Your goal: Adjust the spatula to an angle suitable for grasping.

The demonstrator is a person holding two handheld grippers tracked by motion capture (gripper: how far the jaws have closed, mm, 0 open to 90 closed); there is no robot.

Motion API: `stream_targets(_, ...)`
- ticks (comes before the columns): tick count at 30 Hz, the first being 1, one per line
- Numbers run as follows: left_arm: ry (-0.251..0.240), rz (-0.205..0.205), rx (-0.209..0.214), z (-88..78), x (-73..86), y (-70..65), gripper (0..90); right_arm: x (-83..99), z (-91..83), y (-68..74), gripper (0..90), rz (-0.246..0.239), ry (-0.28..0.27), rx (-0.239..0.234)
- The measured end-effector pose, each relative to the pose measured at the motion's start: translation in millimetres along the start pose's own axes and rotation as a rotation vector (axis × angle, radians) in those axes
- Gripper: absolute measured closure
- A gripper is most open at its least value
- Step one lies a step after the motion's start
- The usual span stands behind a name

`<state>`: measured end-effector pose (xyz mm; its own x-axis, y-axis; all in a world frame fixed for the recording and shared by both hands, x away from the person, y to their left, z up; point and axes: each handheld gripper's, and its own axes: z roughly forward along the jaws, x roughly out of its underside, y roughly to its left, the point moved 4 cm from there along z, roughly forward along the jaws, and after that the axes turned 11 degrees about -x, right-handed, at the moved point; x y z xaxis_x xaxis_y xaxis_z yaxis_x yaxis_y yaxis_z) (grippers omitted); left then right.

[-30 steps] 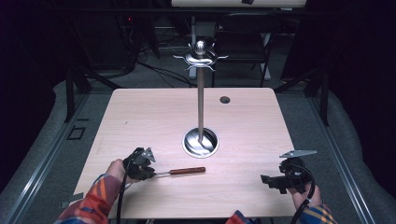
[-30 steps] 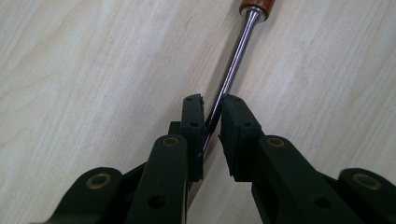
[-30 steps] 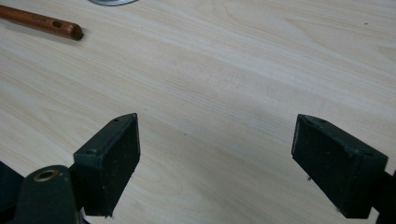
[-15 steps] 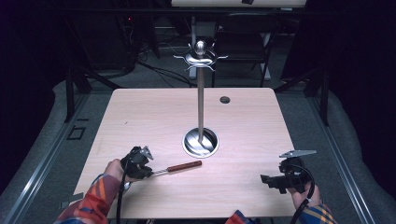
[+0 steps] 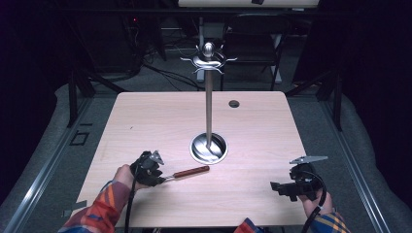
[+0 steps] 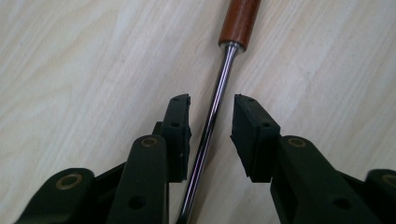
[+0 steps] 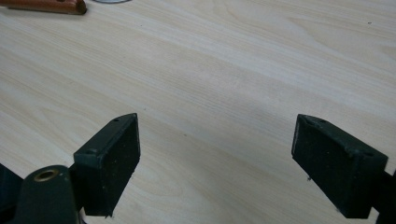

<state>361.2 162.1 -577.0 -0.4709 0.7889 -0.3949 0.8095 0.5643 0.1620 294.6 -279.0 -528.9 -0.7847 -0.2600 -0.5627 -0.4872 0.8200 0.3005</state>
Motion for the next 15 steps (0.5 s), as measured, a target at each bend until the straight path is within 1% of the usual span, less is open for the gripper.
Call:
stream_targets(2, -0.002, 0.007, 0.002, 1.9, -2.3, -1.7, 70.1, 0.0, 0.0, 0.4, 14.9, 0.0, -0.002, -0.003)
stream_targets(3, 0.002, 0.028, -0.007, 5.8, -6.8, -5.3, 71.9, 0.1, 0.0, 0.3, 14.9, 0.001, -0.002, -0.002)
stream_targets(5, 0.014, 0.046, -0.017, 9.4, -9.6, -8.8, 75.6, 0.4, 0.0, -0.1, 14.9, 0.004, 0.0, -0.001)
stream_targets(6, 0.013, 0.055, -0.022, 10.6, -9.9, -9.6, 78.0, 0.5, 0.0, -0.3, 14.9, 0.005, -0.001, -0.002)
stream_targets(7, 0.015, 0.061, -0.025, 10.8, -9.9, -9.9, 78.3, 0.5, -0.2, -0.5, 14.9, 0.005, -0.001, -0.001)
stream_targets(9, 0.014, 0.069, -0.023, 10.2, -8.5, -9.0, 79.0, 0.4, -0.3, -0.3, 14.9, 0.006, -0.003, -0.002)
stream_targets(12, 0.022, 0.074, -0.035, 8.9, -4.8, -6.9, 80.8, 0.3, 0.1, 0.4, 14.9, 0.004, -0.001, -0.002)
stream_targets(15, 0.032, 0.074, -0.03, 7.1, -0.4, -4.8, 82.0, 0.6, -0.5, 0.1, 14.9, 0.007, -0.001, 0.001)
